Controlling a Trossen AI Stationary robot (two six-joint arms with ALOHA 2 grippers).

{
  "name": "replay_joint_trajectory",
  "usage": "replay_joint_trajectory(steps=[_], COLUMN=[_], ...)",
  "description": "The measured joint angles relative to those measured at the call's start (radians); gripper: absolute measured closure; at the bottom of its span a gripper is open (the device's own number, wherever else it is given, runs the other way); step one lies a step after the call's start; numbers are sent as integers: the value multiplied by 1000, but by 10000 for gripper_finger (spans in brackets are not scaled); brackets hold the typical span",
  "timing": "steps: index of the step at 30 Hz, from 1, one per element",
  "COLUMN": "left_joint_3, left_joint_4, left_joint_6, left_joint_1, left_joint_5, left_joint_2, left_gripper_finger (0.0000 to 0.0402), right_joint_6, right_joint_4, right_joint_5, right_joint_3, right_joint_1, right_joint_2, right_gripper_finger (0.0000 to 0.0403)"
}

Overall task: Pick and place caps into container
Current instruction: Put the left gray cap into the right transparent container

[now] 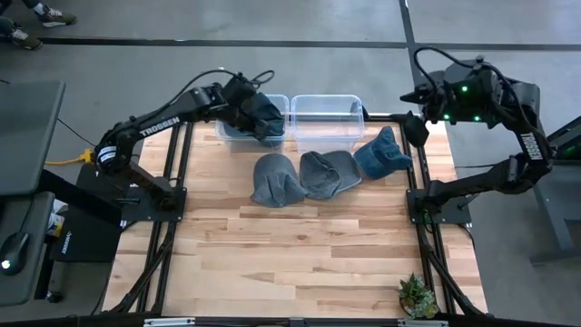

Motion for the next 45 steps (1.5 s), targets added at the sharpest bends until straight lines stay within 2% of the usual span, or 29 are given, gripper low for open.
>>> replay_joint_trajectory(steps=[11,16,21,30,33,36,42,45], left_joint_3=[0,0,0,-7,-79,-202,-445,-532], left_joint_4=[7,-104,-213,-260,-223,-173,138,202], left_joint_6=[-79,-130,-251,-489,-577,-687,-897,-1025], left_joint_1=[-206,-336,-469,-662,-701,-734,-797,-836], left_joint_5=[-91,-176,-288,-423,-439,-428,-404,-420], left_joint_2=[-37,-45,-45,-33,-35,-56,-110,-117], left_gripper_finger=[401,402,401,401,401,401,401,401], right_joint_6=[34,34,34,1,-12,-18,25,49], right_joint_4=[-124,-133,-133,-139,-134,-108,57,150], right_joint_5=[-11,-16,-18,-35,-67,-69,-90,-132], right_joint_3=[0,0,0,-1,-12,-90,-361,-498], right_joint_1=[0,0,0,0,10,33,58,66], right_joint_2=[0,0,0,-5,-24,-82,-258,-346], right_gripper_finger=[110,110,110,110,110,110,110,110])
